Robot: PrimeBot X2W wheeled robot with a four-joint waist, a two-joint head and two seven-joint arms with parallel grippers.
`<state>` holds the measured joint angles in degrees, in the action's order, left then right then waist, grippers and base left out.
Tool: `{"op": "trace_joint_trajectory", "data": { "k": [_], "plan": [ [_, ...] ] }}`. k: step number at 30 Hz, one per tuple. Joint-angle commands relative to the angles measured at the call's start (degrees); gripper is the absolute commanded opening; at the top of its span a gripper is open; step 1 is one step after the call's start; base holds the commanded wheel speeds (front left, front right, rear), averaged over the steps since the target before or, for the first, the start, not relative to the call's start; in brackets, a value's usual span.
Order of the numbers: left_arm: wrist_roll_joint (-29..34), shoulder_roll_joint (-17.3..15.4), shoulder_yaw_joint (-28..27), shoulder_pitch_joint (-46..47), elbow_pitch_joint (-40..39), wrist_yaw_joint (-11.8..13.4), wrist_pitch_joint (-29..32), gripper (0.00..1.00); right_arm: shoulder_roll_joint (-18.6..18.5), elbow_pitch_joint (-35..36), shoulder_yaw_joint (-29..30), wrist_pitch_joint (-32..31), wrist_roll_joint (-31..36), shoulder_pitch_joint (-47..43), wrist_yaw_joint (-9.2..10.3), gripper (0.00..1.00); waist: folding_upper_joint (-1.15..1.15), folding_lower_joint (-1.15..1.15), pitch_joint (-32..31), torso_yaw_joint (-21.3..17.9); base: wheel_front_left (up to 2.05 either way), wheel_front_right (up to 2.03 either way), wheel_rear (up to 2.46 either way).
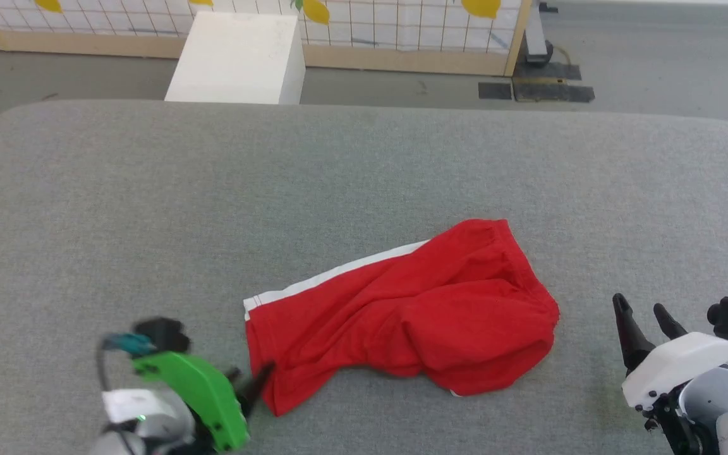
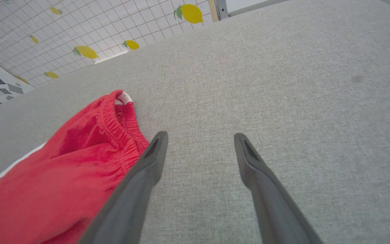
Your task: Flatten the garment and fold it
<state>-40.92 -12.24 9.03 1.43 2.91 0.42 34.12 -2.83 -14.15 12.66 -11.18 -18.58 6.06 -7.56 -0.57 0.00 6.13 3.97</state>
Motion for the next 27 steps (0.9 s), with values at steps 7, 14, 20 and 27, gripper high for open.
{"op": "trace_joint_trajectory", "data": {
  "k": [7, 14, 20, 27],
  "plan": [
    [6.1, -5.0, 0.5, 8.5, -2.0, 0.8, 0.3, 1.00, 0.0, 0.2, 0.0, -0.2, -0.2, -0.7, 0.08, 1.00, 0.57, 0.00, -0.1, 0.0, 0.00, 0.00, 0.00],
    [11.3, -6.1, 7.3, 18.3, 9.4, -2.1, 4.5, 1.00, 0.0, 0.7, -0.8, -0.3, -0.6, 0.2, 0.08, 1.00, 0.57, 0.00, 2.1, -2.6, 0.00, 0.00, 0.00],
    [12.9, -6.3, 8.6, 21.0, 20.2, -2.3, 4.4, 1.00, 0.0, 0.7, -0.7, 0.1, -0.6, 0.2, 0.08, 1.00, 0.57, 0.00, 3.8, -5.2, 0.00, 0.00, 0.00],
    [9.7, -4.4, 9.0, 19.2, 26.2, -4.5, 3.8, 0.00, 0.0, 0.9, 0.4, 0.7, -0.4, -0.4, 0.08, 1.00, 0.57, 0.00, 4.4, -5.2, 0.00, 0.00, 0.00]
  ]
}}
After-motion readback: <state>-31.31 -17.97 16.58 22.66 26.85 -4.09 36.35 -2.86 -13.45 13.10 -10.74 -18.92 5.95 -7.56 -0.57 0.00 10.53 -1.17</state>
